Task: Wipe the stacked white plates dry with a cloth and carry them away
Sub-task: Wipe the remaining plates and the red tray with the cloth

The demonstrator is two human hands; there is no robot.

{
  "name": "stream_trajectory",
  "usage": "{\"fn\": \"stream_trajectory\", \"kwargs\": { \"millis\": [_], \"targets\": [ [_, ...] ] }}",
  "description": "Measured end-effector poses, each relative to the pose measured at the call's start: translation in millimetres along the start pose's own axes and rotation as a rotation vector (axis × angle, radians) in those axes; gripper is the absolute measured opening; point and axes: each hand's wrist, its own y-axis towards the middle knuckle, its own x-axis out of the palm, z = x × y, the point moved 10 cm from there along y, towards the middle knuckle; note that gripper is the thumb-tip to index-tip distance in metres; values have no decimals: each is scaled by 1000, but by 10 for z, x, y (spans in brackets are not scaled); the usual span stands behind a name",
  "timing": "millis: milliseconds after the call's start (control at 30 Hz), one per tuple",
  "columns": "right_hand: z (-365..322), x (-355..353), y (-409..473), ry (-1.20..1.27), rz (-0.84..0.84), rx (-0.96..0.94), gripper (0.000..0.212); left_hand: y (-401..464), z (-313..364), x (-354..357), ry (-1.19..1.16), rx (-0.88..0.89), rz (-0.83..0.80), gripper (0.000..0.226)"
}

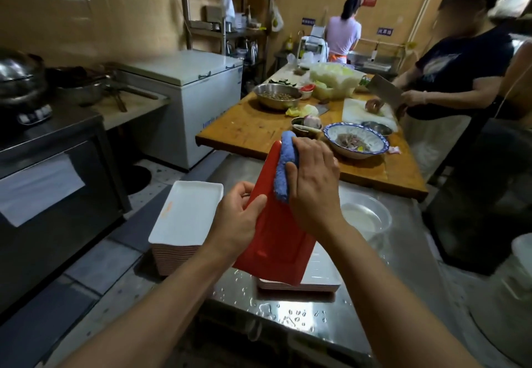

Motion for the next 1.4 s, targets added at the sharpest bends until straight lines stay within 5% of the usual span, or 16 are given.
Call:
{"fn": "stream_trajectory", "kwargs": {
  "millis": [167,633,767,933,1067,1267,1400],
  "targets": [
    [210,-124,-73,151,52,3,39,-50,79,-36,-54,-4,28,9],
    [565,95,-721,603,-62,552,42,88,164,20,-273,50,217,9],
    [839,34,-708,736,-88,700,42,131,-64,199,-314,-8,140,7],
    [1041,-224,-575,633,-53,596,47,205,-144,304,-62,-85,-77,20],
    [1054,-303,-526,557,-185,508,53,363,380,105,167,101,-79,97],
    [914,-366,-441,523,-409,344,51,336,534,593,351,34,-633,68],
    [775,-485,-314,465,-414,218,45,310,522,559,235,71,-541,57]
  ]
}}
